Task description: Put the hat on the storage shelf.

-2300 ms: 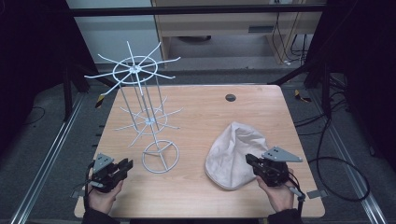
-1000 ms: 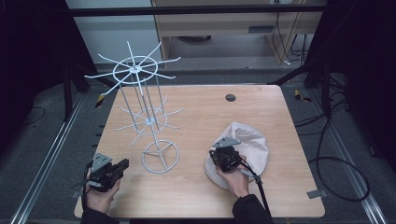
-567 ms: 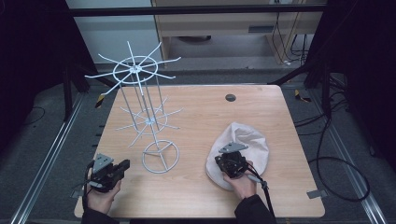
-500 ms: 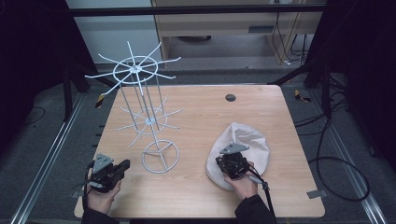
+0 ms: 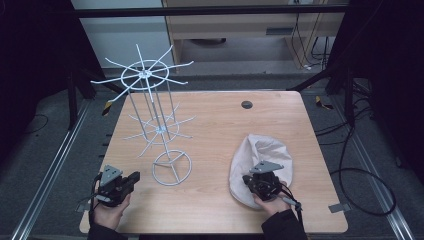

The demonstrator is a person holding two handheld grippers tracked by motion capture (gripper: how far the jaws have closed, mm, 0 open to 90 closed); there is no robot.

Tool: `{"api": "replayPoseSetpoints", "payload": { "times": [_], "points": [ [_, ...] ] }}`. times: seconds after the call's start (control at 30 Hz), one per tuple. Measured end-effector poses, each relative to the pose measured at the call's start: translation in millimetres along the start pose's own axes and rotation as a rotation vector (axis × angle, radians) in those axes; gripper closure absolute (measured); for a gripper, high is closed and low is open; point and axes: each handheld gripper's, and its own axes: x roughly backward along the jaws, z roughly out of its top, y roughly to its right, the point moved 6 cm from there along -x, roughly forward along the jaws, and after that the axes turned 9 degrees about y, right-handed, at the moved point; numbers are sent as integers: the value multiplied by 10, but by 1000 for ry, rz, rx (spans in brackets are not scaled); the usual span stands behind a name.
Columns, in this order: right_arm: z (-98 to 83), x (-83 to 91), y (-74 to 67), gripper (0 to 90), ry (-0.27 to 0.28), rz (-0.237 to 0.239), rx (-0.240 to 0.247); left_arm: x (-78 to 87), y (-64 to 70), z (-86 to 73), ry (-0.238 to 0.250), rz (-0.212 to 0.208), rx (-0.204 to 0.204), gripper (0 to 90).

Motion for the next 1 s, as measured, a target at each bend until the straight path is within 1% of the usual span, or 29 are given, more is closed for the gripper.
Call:
{"api": "replayPoseSetpoints", "payload": {
  "times": [0.27, 0.47, 0.67, 0.77, 0.8, 0.93, 1.0],
  "points": [
    [-119, 186, 128, 898, -3, -20, -37, 0, -12, -3, -2, 3, -1, 868],
    [-174, 272, 225, 897, -7, -35, -53, -5, -20, -9, -7, 4, 5, 868],
    [-228, 367, 320, 890, -14, -54, -81, -15, -43, -15, -12, 15, 4, 865],
    [-258, 420, 381, 888, -7, -62, -88, -18, -62, -17, -14, 22, 6, 862],
    [-264, 436, 389, 889, -8, -63, -97, -18, -67, -19, -15, 22, 6, 862],
    [-281, 474, 418, 891, -3, -72, -106, -20, -79, -20, -18, 26, 6, 862],
    [-286, 475, 419, 892, -4, -73, -98, -19, -74, -18, -16, 27, 11, 862]
  ]
}}
